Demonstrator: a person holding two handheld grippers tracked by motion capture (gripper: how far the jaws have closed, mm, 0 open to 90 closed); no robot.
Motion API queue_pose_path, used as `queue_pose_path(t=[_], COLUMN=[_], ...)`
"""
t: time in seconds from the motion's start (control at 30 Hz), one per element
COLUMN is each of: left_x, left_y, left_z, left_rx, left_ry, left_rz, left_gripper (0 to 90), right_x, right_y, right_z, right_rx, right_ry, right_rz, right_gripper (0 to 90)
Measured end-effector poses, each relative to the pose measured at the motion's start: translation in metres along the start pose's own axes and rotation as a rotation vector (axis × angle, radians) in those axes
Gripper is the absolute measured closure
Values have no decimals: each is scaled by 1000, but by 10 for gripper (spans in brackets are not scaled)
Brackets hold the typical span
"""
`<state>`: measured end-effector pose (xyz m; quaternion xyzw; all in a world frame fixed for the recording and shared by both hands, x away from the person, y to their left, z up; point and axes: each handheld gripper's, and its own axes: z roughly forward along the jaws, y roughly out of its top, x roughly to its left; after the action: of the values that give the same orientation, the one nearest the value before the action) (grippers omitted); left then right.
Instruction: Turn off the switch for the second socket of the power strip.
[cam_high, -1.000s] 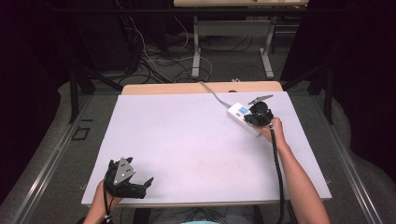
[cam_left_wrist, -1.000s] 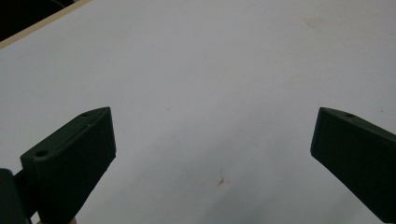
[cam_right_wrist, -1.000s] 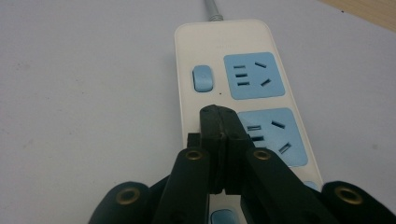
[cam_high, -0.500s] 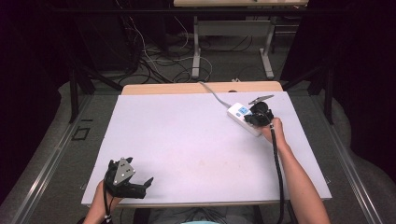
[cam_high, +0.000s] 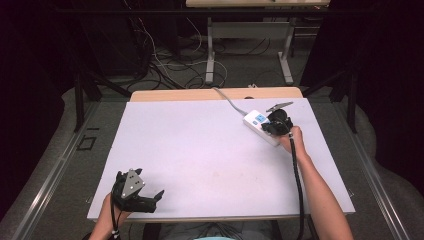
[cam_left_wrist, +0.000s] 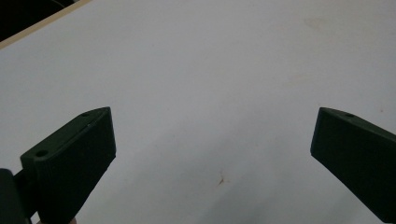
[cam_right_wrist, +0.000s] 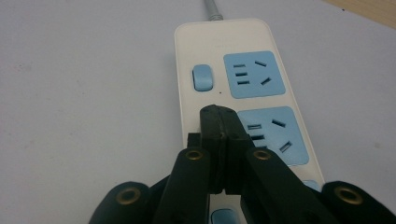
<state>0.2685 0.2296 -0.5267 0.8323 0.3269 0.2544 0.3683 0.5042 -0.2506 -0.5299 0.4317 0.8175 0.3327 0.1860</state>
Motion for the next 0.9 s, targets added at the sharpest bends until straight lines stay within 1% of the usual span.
queue_pose_path(t=[0.33, 0.37, 0.53, 0.77, 0.87, 0.9], left_x=[0, 0, 0, -1, -1, -1], left_y=[0, 0, 0, 0, 0, 0], left_z=[0, 0, 1, 1, 1, 1], left_rx=[-1, -2, -4, -4, -5, -5], left_ry=[-1, -1, 1, 0, 0, 1], left_rz=[-4, -3, -4, -4, -1, -1], left_gripper=[0, 0, 0, 0, 0, 0], right_x=[0, 0, 0, 0, 1, 1], right_y=[0, 0, 0, 0, 0, 0], right_z=[0, 0, 0, 0, 0, 1], right_rx=[0, -1, 0, -2, 0, -11], right_ry=[0, -1, -1, -2, -6, -5], right_rz=[-1, 4, -1, 6, 0, 4], right_gripper=[900, 900, 900, 900, 900, 900])
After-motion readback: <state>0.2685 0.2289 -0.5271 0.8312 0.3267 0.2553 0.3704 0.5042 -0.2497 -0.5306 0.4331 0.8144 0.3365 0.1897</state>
